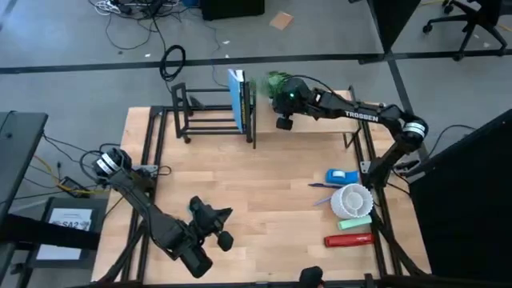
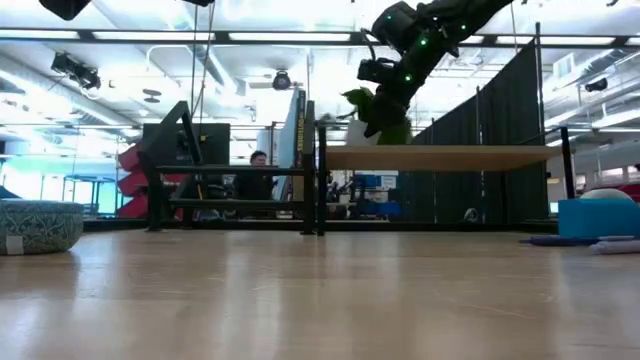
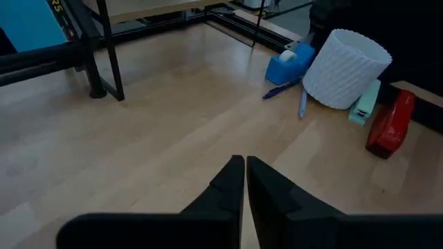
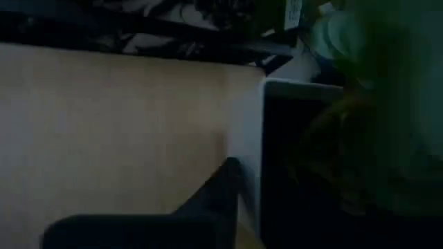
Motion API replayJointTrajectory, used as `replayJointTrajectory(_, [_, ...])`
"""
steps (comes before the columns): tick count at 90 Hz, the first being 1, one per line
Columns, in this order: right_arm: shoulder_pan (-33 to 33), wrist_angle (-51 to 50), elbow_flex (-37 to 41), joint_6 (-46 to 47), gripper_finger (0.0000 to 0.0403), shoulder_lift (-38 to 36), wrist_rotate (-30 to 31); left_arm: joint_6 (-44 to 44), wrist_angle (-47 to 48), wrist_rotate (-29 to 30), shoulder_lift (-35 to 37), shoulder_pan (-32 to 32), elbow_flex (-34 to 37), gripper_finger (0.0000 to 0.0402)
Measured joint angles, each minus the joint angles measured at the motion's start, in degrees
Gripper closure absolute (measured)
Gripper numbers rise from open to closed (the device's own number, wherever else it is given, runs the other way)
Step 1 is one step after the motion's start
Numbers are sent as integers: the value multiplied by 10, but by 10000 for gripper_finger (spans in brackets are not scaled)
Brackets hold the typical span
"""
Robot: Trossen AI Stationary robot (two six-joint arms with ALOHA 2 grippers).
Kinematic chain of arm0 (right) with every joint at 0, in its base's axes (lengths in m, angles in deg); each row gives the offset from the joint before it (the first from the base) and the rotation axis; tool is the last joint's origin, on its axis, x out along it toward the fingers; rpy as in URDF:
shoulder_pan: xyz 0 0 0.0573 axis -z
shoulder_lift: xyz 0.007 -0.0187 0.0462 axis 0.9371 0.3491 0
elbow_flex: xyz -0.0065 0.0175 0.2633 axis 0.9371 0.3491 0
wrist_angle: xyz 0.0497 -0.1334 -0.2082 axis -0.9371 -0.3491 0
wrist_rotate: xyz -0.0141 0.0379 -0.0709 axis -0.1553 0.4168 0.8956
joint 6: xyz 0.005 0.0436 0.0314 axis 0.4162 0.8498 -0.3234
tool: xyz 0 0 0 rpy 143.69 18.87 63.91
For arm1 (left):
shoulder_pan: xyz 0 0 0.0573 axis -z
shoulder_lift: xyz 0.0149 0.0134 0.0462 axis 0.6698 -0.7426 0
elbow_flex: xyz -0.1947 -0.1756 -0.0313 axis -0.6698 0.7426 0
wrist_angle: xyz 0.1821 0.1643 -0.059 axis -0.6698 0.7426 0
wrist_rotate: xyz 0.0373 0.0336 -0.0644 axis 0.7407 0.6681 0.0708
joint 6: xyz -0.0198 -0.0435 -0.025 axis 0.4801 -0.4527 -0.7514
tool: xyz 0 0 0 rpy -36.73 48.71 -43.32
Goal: Stock shelves
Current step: Remove the flower pot from the shelf
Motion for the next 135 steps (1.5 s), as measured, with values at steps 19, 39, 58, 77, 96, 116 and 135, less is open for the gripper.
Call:
replayJointTrajectory(19, [-52,-71,-35,3,402,-45,1,0,0,0,0,0,0,402])
replayJointTrajectory(39, [-186,-210,-96,118,403,-99,-15,0,-2,0,0,0,0,402])
replayJointTrajectory(58, [-347,-250,-52,301,403,-125,-76,26,-19,0,0,0,0,402])
replayJointTrajectory(77, [-493,-247,35,468,403,-92,-19,131,-95,2,0,0,0,402])
replayJointTrajectory(96, [-545,-244,136,589,403,-71,34,188,-138,6,0,0,0,402])
replayJointTrajectory(116, [-584,-194,222,640,403,-74,46,191,-149,6,0,0,0,402])
replayJointTrajectory(135, [-601,-185,235,658,403,-74,45,192,-159,7,0,0,0,402])
